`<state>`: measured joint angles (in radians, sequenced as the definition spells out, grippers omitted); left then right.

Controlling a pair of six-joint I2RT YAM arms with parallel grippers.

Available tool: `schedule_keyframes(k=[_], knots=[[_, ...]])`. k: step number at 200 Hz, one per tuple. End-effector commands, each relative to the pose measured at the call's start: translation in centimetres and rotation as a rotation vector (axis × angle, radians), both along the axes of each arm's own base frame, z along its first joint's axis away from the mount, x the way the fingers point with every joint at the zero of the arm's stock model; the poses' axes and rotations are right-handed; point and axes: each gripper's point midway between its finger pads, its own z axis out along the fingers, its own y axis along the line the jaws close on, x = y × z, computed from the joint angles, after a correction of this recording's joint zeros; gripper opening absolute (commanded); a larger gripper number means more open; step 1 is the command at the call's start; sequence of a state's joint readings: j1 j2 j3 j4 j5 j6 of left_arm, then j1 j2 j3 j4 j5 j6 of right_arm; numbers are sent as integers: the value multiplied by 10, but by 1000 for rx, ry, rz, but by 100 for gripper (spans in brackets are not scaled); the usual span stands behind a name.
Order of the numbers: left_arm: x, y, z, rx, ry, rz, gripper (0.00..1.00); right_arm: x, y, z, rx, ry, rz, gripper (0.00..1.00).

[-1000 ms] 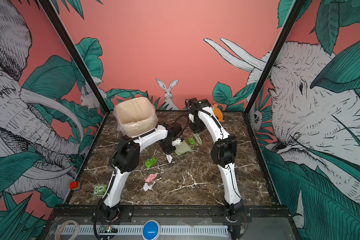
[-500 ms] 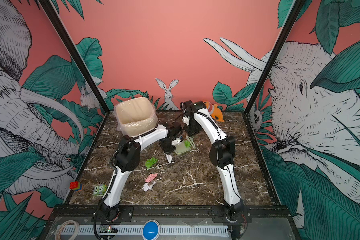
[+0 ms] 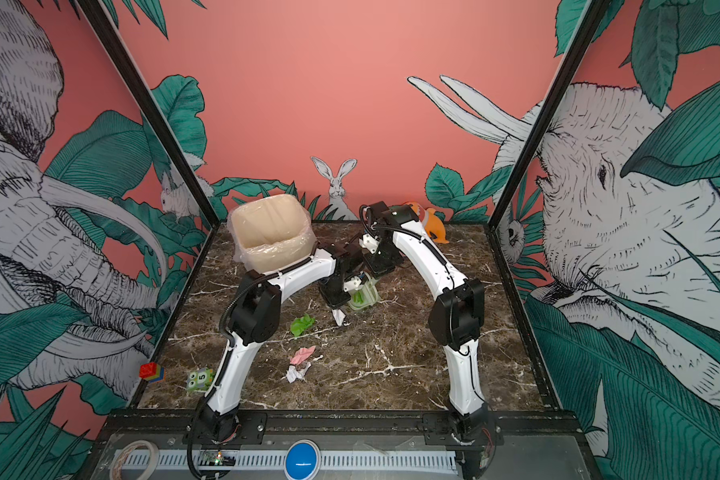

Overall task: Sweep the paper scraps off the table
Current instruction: 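Sweep the green scrap into the dustpan with the brush in the right gripper, then lift the dustpan with the left gripper to the bin while the right gripper draws back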

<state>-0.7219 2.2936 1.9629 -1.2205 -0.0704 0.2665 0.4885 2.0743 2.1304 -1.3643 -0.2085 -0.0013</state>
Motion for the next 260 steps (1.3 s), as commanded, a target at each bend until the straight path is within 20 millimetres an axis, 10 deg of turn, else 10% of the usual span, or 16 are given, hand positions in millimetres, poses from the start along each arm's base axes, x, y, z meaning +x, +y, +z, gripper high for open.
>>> schedule_keyframes(k=[1, 117, 260], knots=[[1, 1, 11, -8, -20, -3, 13, -3, -16, 18, -17, -40, -24, 0], [12, -5, 70, -158, -190, 35, 12, -4, -85, 66, 17, -152, -195, 0], [-32, 35, 185, -274, -310, 118, 13, -25, -106, 40, 41, -123, -268, 0]])
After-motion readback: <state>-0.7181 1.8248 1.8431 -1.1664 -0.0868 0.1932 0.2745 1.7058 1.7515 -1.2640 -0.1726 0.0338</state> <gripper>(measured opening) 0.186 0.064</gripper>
